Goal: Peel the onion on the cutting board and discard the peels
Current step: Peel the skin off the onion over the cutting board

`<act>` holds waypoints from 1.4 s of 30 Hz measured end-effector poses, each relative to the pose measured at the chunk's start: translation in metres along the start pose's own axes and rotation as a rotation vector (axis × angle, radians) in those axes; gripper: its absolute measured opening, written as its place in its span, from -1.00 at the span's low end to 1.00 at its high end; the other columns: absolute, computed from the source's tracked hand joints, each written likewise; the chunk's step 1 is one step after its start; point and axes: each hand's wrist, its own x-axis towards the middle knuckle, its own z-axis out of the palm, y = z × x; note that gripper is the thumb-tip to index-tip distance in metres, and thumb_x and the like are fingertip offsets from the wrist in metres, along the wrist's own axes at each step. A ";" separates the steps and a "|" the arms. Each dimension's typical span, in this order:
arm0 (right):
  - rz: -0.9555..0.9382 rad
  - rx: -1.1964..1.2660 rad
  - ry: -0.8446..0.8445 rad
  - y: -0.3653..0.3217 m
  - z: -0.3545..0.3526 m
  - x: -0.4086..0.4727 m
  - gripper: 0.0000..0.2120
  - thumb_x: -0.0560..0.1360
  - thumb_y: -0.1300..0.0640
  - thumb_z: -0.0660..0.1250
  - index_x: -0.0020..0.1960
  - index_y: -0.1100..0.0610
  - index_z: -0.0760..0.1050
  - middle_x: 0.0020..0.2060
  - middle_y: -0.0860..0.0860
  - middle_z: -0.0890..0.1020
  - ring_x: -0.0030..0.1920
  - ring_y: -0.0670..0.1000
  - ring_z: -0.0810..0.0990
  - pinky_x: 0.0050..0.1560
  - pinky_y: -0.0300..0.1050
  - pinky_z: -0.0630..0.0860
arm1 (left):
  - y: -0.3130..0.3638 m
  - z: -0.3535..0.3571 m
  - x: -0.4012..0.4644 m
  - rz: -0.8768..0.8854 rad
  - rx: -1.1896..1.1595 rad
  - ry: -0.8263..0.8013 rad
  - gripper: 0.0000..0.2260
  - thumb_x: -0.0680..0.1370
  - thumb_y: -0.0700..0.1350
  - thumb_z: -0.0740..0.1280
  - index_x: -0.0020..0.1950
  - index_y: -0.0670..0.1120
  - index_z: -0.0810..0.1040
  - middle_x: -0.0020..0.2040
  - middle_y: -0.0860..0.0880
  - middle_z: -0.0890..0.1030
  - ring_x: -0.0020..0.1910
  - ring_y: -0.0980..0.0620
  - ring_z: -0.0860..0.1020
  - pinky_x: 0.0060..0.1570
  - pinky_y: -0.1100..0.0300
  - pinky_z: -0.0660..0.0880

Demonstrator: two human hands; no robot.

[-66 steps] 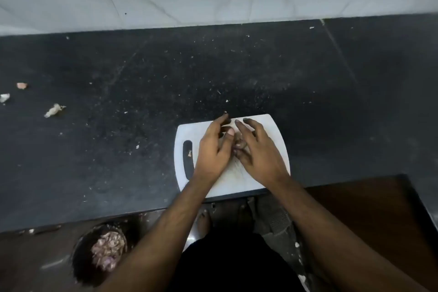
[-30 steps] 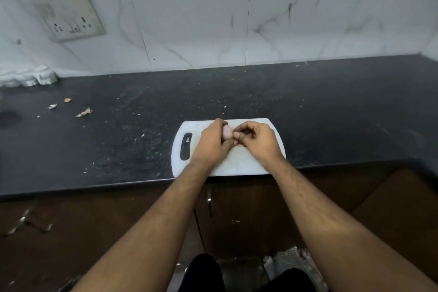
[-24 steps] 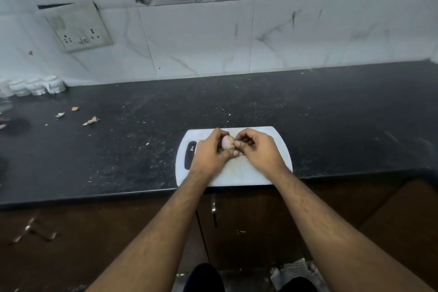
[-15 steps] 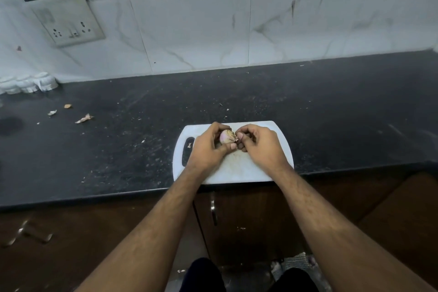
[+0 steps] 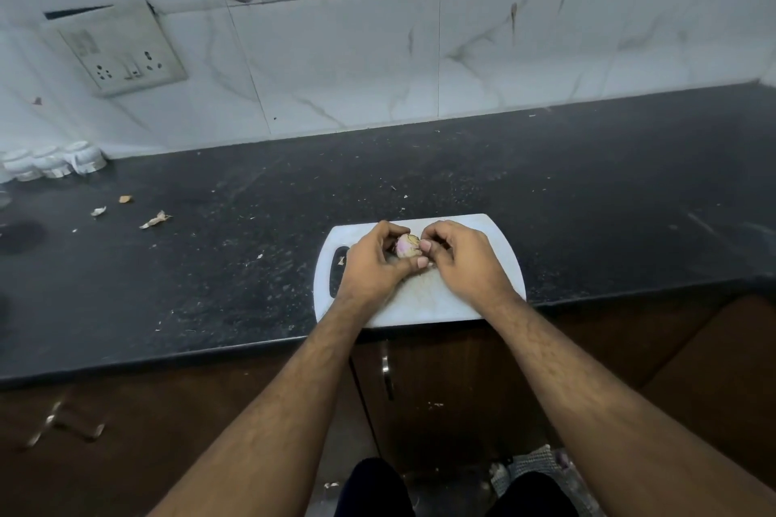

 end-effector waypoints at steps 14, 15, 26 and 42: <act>0.134 0.007 -0.196 0.002 -0.002 0.006 -0.88 0.69 0.12 0.19 0.01 -0.01 0.47 -0.09 -0.08 0.62 -0.05 -0.04 0.57 -0.06 -0.15 0.43 | 0.008 0.000 -0.004 0.071 0.095 -0.036 -0.64 0.41 -0.20 0.62 0.14 -0.05 0.61 0.03 0.03 0.72 0.04 0.08 0.67 0.12 0.24 0.59; 0.144 -0.009 -0.189 0.002 0.000 0.007 -0.89 0.69 0.12 0.19 0.04 0.01 0.46 -0.07 -0.07 0.62 -0.04 -0.03 0.57 -0.05 -0.15 0.43 | 0.009 0.001 -0.004 0.065 0.088 -0.038 -0.64 0.42 -0.21 0.62 0.14 -0.07 0.60 0.03 0.02 0.72 0.03 0.11 0.67 0.09 0.29 0.57; 0.191 0.095 0.011 0.007 0.000 0.007 -0.88 0.66 0.22 0.25 0.09 0.09 0.56 -0.17 -0.12 0.63 -0.17 -0.14 0.61 -0.12 -0.19 0.53 | 0.013 0.002 -0.006 0.043 0.082 -0.046 -0.65 0.46 -0.22 0.58 0.18 -0.09 0.57 0.06 0.00 0.70 0.01 0.18 0.65 0.02 0.42 0.52; 0.190 0.131 0.016 0.007 0.002 0.007 -0.95 0.56 0.12 0.44 -0.08 0.06 0.63 -0.22 -0.11 0.68 -0.25 -0.21 0.58 -0.21 -0.39 0.44 | 0.006 0.002 -0.002 0.028 0.033 -0.024 -0.63 0.42 -0.19 0.63 0.11 -0.09 0.55 0.01 0.01 0.69 -0.03 0.19 0.62 0.04 0.33 0.55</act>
